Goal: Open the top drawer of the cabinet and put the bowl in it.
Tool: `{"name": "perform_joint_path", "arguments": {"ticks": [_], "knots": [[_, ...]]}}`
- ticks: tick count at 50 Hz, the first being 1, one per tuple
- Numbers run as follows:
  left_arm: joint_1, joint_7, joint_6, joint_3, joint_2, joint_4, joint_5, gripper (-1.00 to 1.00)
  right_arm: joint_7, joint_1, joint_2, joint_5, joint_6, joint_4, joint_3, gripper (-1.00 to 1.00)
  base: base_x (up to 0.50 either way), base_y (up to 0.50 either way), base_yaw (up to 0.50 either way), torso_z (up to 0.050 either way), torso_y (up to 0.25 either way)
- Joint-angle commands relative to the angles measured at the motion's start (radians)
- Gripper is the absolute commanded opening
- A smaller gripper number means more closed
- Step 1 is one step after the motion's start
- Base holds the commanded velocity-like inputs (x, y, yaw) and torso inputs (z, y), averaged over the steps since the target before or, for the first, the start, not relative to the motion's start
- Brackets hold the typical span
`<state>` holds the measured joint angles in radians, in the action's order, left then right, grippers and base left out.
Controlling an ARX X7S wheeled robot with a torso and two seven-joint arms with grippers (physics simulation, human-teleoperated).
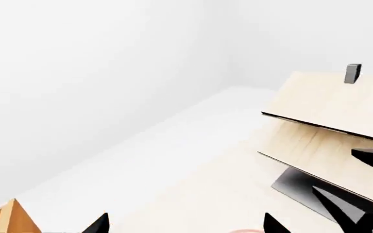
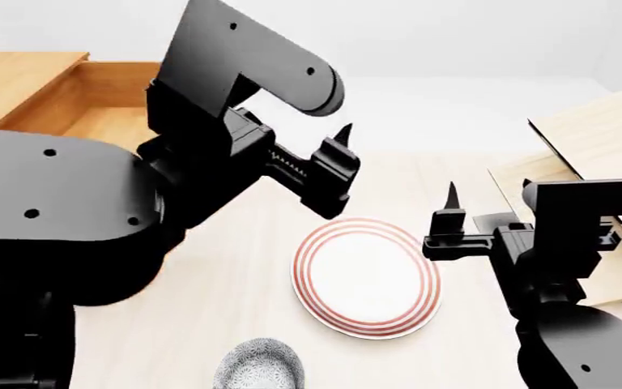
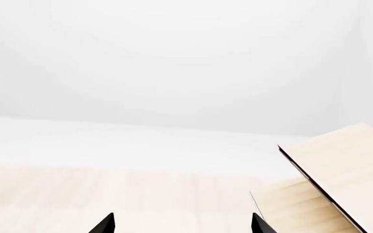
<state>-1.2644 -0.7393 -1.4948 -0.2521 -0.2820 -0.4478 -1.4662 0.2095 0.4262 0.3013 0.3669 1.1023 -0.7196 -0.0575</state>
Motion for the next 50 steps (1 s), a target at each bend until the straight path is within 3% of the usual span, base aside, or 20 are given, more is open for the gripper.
{"name": "perform_joint_path", "arguments": {"ticks": [1,13,23,31,50], "knots": [[0.173,-0.108,0.064,0.023,-0.018,-0.225,-0.219,1.00,0.005,-0.001,0.002,0.003,-0.005,0.002,0.000,1.00,0.00,0.00,0.00,0.000,0.000],[0.352,-0.020,0.075,0.004,-0.041,-0.317,-0.155,1.00,0.010,-0.005,0.008,0.004,-0.009,0.003,0.001,1.00,0.00,0.00,0.00,0.000,0.000],[0.532,0.189,0.113,-0.016,-0.102,-0.342,0.052,1.00,0.013,-0.010,0.010,0.003,-0.020,0.011,0.007,1.00,0.00,0.00,0.00,0.000,0.000],[0.638,0.287,0.174,-0.015,-0.171,-0.322,0.159,1.00,0.018,-0.014,0.012,0.002,-0.023,0.015,0.014,1.00,0.00,0.00,0.00,0.000,0.000],[0.826,0.406,0.294,0.005,-0.280,-0.261,0.286,1.00,0.026,-0.015,0.012,0.004,-0.033,0.026,0.026,1.00,0.00,0.00,0.00,0.000,0.000]]}}
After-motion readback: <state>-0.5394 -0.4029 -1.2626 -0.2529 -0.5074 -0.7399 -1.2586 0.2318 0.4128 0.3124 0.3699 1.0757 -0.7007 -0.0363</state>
